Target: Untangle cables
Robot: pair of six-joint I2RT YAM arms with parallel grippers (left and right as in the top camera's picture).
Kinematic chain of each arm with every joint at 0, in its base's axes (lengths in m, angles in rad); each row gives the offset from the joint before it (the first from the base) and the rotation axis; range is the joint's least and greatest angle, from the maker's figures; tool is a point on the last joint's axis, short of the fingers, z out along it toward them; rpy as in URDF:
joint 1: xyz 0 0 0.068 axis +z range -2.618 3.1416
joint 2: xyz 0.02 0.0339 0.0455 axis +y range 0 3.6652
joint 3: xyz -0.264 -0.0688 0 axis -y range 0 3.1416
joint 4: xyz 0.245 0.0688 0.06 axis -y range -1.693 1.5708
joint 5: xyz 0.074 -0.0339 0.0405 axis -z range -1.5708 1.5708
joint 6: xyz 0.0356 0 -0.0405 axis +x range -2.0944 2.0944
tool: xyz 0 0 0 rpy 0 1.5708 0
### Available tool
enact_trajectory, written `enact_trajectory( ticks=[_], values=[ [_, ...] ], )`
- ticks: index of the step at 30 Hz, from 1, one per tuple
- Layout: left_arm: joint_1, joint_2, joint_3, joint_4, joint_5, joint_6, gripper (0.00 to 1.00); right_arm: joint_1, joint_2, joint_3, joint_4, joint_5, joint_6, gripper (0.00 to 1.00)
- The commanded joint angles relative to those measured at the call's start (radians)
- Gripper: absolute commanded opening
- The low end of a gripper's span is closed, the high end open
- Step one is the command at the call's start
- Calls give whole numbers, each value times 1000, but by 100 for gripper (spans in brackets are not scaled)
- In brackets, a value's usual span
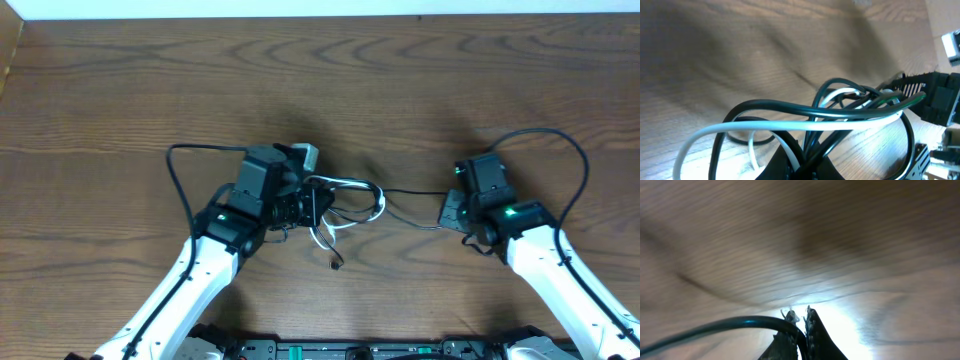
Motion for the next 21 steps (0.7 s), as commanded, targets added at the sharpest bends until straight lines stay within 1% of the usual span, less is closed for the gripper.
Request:
enact_trajectory(
  ticks=[1, 5, 10, 14, 16, 18, 19, 21],
  values=[
    [56, -61, 14, -3, -39, 13, 8, -79, 2, -11, -16, 137, 40, 1],
    [89, -100, 14, -9, -39, 13, 8, -155, 2, -11, -10, 146, 40, 1],
    [127, -131, 14, -56, -39, 13, 8, -271, 2, -11, -5, 148, 40, 1],
    [131, -131, 14, -62, -35, 13, 8, -347, 2, -11, -4, 148, 40, 1],
    [131, -131, 14, -62, -25, 13, 7, -371, 2, -11, -3, 148, 40, 3],
    [131, -130, 14, -57, 5, 13, 8, -384, 2, -11, 0, 142, 40, 9],
    [131, -130, 14, -54, 27, 13, 8, -385, 2, -11, 16, 121, 40, 14],
    [131, -130, 14, -50, 67, 13, 8, -384, 2, -11, 52, 33, 21, 31]
  ],
)
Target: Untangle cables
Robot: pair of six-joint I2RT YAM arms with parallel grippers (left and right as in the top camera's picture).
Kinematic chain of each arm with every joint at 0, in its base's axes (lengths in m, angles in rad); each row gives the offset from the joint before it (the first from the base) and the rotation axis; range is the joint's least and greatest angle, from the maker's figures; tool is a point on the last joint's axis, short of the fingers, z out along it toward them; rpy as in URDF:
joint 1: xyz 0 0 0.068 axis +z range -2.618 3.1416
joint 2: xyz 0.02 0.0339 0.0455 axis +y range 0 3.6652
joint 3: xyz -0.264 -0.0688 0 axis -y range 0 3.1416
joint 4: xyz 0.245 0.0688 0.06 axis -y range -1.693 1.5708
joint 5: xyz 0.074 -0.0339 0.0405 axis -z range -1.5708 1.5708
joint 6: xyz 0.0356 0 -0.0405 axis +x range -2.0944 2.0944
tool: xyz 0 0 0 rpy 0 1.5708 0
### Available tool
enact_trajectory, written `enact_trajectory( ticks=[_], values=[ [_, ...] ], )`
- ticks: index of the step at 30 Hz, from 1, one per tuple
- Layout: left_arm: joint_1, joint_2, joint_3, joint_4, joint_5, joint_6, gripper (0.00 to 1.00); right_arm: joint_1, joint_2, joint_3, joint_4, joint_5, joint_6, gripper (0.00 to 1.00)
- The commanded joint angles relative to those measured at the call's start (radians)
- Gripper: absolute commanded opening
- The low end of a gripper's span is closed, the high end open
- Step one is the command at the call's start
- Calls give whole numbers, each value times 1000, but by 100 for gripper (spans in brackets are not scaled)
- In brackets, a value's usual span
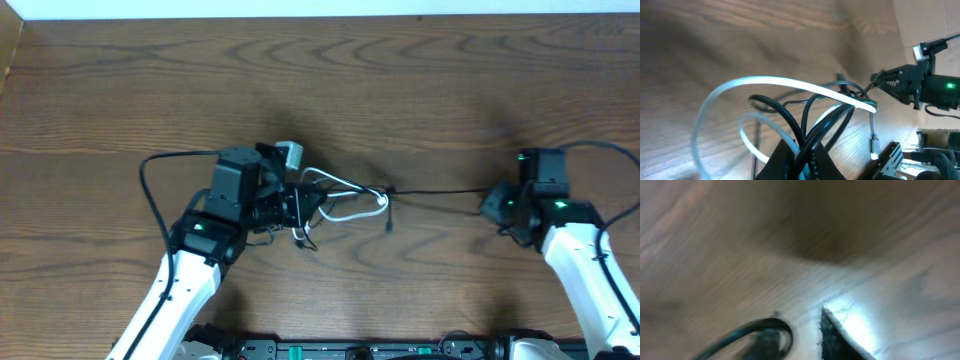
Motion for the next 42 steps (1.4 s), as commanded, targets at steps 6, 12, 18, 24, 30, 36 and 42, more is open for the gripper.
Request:
enact_trajectory(
  ticks=[6, 12, 18, 24, 30, 36, 42],
  values=[
    [37, -26, 14, 23, 52, 61, 8, -15, 2, -10, 250, -466, -378, 50],
    [11, -21, 14, 19, 56, 90, 8, 26, 2, -10, 320, -794, -595, 64],
    [-52, -1, 14, 22, 56, 101, 7, 94, 2, -10, 317, -838, -669, 66],
    [-97, 1, 14, 47, 54, 104, 8, 233, 2, -10, 317, -848, -780, 68],
    [-103, 4, 14, 50, 44, 104, 8, 335, 2, -10, 333, -895, -837, 70],
    [-105, 28, 14, 50, 45, 104, 8, 373, 2, -10, 379, -914, -836, 70],
    [-144, 33, 14, 68, 45, 103, 8, 383, 2, -10, 384, -916, -836, 58]
  ],
)
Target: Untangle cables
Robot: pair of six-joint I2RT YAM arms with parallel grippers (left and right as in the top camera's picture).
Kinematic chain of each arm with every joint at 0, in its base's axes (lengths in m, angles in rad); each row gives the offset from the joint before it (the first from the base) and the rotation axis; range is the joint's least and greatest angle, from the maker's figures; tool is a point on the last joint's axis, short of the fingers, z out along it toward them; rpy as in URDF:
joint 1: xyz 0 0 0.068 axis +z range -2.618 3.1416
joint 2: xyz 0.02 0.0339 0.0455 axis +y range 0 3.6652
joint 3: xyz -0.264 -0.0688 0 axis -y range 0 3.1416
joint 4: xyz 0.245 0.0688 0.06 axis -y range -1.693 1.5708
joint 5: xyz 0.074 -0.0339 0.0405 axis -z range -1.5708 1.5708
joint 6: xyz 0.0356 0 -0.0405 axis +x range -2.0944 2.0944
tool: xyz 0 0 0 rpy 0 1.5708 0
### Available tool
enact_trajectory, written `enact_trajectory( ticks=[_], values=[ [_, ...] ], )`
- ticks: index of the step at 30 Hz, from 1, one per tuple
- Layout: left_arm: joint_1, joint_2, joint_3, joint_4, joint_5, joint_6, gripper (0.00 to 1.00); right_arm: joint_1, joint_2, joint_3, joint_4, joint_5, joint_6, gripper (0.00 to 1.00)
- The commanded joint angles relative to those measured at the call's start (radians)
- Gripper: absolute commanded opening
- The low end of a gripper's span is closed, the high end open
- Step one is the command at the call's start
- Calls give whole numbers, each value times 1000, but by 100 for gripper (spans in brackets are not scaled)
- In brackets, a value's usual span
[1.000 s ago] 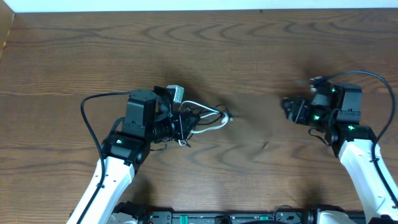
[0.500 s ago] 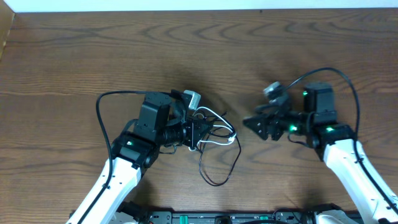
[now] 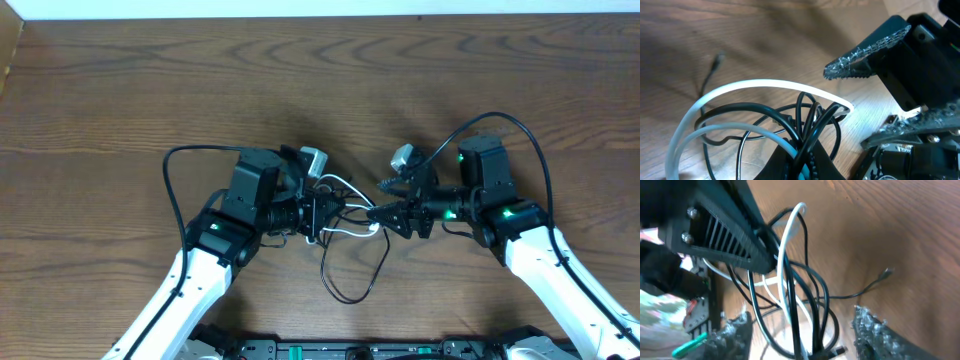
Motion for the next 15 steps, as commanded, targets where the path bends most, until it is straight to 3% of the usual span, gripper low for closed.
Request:
enact_trajectory(
  ticks=[1, 3, 5, 7, 9, 15],
  values=[
    [-31, 0, 14, 23, 8, 20, 8, 10, 2, -4, 2, -23, -14, 58],
    [-43, 0, 14, 37, 8, 20, 7, 10, 2, -4, 0, -23, -14, 57],
    [-52, 0, 14, 49, 8, 20, 8, 10, 2, -4, -2, -23, -14, 50],
    [-56, 0, 14, 51, 7, 20, 8, 10, 2, -4, -2, -22, -14, 33],
    [-56, 0, 14, 50, 7, 20, 8, 10, 2, -4, -1, 1, -14, 3],
    [-56, 0, 14, 18, 6, 21, 8, 9, 2, -4, 1, 246, 119, 1]
  ],
)
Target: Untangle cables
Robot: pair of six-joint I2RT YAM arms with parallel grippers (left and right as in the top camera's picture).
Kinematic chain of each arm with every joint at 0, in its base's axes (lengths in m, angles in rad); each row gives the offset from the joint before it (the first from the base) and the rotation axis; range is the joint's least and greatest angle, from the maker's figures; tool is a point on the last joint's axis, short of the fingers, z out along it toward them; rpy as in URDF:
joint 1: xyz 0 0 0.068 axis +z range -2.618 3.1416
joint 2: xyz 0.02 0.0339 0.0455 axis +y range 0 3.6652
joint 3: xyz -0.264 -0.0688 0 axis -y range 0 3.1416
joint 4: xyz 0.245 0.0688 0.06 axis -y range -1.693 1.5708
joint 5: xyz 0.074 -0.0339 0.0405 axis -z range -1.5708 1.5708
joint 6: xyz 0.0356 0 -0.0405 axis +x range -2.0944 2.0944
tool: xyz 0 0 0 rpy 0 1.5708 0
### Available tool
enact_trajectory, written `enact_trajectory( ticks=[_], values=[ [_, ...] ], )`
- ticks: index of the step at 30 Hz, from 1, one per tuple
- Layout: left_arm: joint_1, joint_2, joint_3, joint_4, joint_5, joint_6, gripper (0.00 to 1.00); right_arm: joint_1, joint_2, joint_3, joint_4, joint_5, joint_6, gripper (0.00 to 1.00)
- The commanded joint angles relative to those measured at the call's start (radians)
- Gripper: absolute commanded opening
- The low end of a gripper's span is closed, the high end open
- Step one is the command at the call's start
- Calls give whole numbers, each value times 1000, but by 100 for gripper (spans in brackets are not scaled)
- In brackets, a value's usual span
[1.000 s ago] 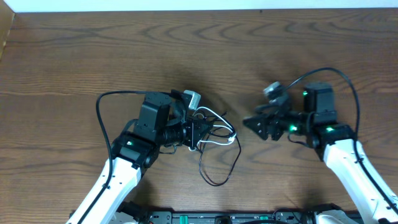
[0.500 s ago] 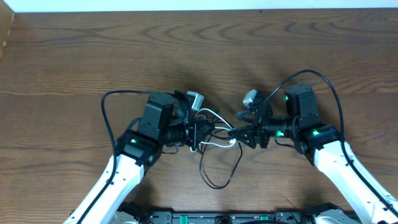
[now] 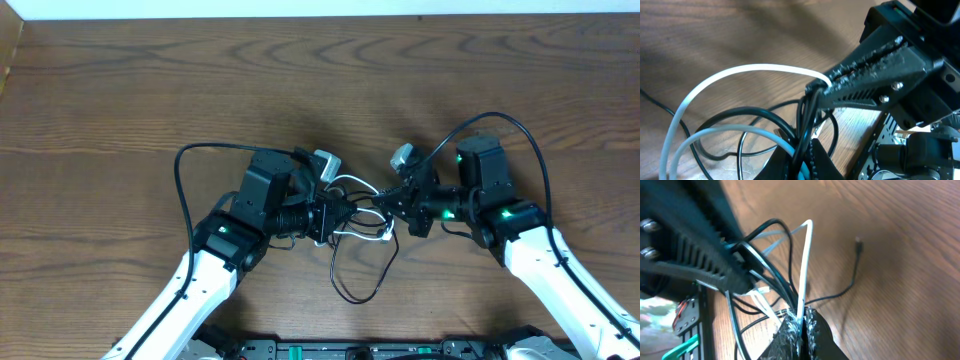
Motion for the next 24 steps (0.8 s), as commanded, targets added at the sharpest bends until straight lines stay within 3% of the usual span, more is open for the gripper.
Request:
enact_trajectory(
  ticks=[1, 7, 15, 24],
  values=[
    [-3, 0, 14, -30, 3, 13, 8, 2, 2, -3, 5, 214, 122, 1],
    [-3, 0, 14, -111, -50, 13, 8, 2, 2, -3, 20, 467, 339, 1],
    [-3, -1, 14, -140, -91, 13, 11, 2, 2, -3, 17, 626, 562, 1],
    [2, -4, 14, -120, -90, 21, 15, 2, 2, -3, -138, 936, 816, 1]
  ],
)
